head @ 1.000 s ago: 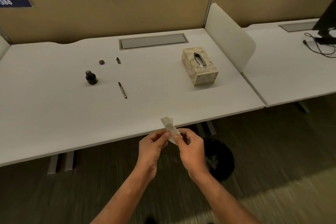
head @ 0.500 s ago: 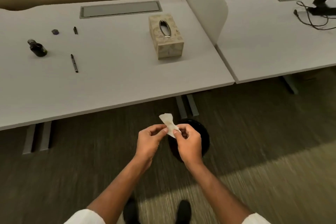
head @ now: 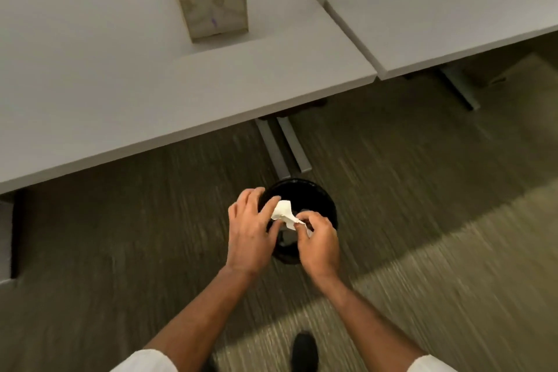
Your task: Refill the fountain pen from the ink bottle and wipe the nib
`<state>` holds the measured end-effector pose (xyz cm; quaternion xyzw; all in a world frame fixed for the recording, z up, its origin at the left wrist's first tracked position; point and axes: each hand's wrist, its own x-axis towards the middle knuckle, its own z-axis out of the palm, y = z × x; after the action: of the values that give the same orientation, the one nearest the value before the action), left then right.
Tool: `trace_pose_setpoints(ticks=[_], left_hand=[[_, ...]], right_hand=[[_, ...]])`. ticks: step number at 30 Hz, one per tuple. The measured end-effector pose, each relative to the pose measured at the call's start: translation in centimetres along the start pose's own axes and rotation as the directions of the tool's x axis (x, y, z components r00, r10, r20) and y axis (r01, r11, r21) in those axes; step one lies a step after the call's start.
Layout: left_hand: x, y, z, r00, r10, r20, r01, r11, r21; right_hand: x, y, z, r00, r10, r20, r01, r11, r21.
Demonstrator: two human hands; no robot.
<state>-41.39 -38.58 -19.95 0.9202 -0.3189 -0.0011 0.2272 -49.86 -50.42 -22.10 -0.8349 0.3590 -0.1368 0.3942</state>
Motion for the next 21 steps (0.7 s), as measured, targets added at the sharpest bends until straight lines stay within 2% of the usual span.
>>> trace_pose_setpoints(ticks=[4,10,15,18,21], left_hand=[[1.2,-1.6,5.0,0.986,0.017,0.169,-0.031,0.996,0.083],[1.9,-4.1,11.2,0.981,-0.016,0.193,0.018,1.000,-0.006],[2.1,-5.7,14.3,0.970,0.011,0.241,0.009,0.997,-0.082],[2.4,-6.4,15.7,0.973,0.027,0.231,-0.008,0.997,-0.083],[2.3,-6.9,15.9,0.971,0.009,0.238,0.020,0.993,-0.119]], right_hand=[[1.6,4.1,2.7,0.997,-0.079,0.002,0.078,0.989,-0.125],[4.7,9.7,6.7,0.995,-0.103,0.015,0.103,0.956,-0.276],[7.4,13.3,9.5,0.995,-0.036,0.093,0.074,0.890,-0.450],[8.6,15.5,10.4,0.994,-0.032,0.102,0.074,0.895,-0.440],[8.9,15.6,9.6,0.999,0.000,0.042,0.016,0.929,-0.370]])
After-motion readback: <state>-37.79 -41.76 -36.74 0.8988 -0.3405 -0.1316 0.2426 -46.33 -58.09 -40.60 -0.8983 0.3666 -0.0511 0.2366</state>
